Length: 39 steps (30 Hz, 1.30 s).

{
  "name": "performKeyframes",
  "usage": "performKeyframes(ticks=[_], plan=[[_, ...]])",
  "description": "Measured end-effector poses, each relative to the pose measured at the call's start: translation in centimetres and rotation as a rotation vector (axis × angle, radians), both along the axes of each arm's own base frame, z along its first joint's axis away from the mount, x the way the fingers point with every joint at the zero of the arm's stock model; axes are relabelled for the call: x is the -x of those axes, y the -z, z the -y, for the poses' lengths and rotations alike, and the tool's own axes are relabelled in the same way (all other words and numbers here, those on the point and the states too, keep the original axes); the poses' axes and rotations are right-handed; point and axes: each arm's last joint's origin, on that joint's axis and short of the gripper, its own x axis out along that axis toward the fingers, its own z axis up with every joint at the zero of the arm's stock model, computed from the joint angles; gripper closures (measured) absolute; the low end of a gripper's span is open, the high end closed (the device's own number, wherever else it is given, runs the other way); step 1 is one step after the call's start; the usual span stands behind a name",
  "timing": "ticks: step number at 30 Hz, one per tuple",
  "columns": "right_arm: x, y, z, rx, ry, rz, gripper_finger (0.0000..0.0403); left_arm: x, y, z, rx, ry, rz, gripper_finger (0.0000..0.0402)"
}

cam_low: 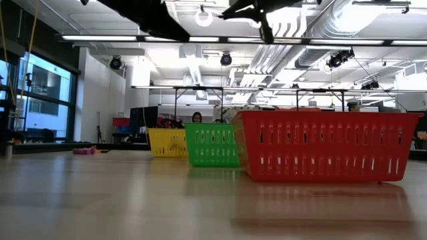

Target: Sort Halloween decoration

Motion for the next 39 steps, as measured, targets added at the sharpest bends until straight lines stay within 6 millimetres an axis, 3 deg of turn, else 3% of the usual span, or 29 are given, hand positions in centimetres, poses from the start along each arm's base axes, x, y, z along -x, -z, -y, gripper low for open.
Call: performKeyframes(ticks=[9,15,19,24,29,34,39], plan=[[3.9,-2.0,0.2,0.09,0.055,-0.042,0.0403,0.7,0.2,-1.0,0.035,-0.069,-0.039,0.0318],[6.6,-2.9,-1.0,0.196,0.002,-0.103,0.0403,1.0,0.1,-1.2,0.136,-0.113,-0.005,0.0314],[7.0,-3.2,-2.2,0.288,-0.096,-0.105,0.0403,1.5,-0.8,-1.0,0.259,-0.103,0.082,0.0308],[5.7,-3.7,-3.4,0.423,-0.254,0.003,0.0403,3.1,-3.7,-0.4,0.366,-0.015,0.289,0.0305],[2.9,-3.1,-3.7,0.517,-0.394,0.1,0.0403,5.3,-6.1,-0.1,0.328,0.0,0.444,0.0307],[-0.2,-0.4,-3.8,0.521,-0.552,0.004,0.0403,6.7,-7.1,0.0,0.258,-0.03,0.49,0.0307],[-2.8,0.8,-4.5,0.599,-0.667,-0.11,0.0403,7.1,-7.2,0.1,0.254,-0.036,0.501,0.0306]])
